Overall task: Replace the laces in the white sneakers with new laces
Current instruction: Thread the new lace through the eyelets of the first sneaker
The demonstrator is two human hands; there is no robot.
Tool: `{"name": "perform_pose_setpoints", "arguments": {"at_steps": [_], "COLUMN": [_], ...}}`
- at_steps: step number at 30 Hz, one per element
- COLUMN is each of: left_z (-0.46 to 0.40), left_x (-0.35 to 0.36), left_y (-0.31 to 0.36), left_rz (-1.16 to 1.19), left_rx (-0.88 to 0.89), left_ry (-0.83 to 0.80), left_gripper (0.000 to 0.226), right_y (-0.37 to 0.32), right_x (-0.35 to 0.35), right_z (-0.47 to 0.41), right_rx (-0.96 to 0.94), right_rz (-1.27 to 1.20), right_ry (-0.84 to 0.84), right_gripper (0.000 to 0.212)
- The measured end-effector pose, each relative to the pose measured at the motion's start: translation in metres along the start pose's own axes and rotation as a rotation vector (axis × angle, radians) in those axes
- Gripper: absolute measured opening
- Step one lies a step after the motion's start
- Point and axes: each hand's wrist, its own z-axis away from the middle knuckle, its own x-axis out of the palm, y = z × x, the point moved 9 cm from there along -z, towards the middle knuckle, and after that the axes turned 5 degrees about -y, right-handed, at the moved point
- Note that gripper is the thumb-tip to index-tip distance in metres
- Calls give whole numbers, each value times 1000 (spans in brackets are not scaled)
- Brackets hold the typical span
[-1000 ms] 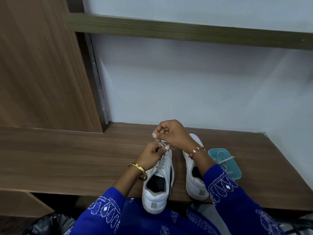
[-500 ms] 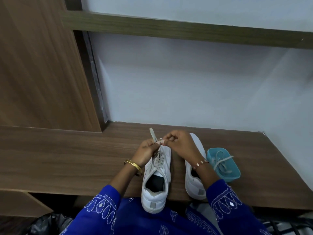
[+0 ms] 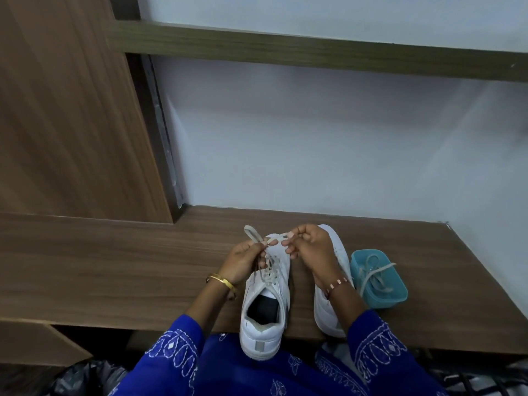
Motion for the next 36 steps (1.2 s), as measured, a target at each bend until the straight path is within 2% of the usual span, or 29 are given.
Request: {"name": "perform_pose_setpoints", "arguments": {"at_steps": [2,5,10,15,18,20,22,23,24,28,32,36], "left_z": [0,0,1,2,6,8,9,8,8,9,12,15], "left_x": [-1,-1,-4,-6,-2,-1,-4,-5,-4,9,10,9], "left_y": [-3,3,3,3,7,12,15,15,17,29,40,42], "left_rz": [69,99,-33,-103,-128,-170,-258,-308,-352,-548,-703,-827], "left_rx": [-26,-29,-25,-19,-7,25,45,56,68,196,385,480], "left_ry": [7,9,-10,-13,-70,-103,-106,-107,-117,-177,-143,-69], "left_gripper": [46,25,22,26,42,34,17,18,21,33,19,25], "right_y": [-1,-5,15,27,33,28,17,12,10,14,22,35], "right_x": [-1,4,34,46,46,32,10,3,4,36,40,39], "right_z": [5,17,31,30,26,24,19,14,8,-4,-5,-7], "right_rx": [-20,-92,-180,-276,-273,-296,-292,-272,-240,-111,-78,-3], "right_rz": [-77,-90,130,355,440,385,200,129,100,99,62,104], "right_ry": [8,-26,-165,-182,-220,-139,12,45,13,-300,-298,-270], "right_gripper": [17,19,22,10,6,12,18,19,18,21,32,28]}}
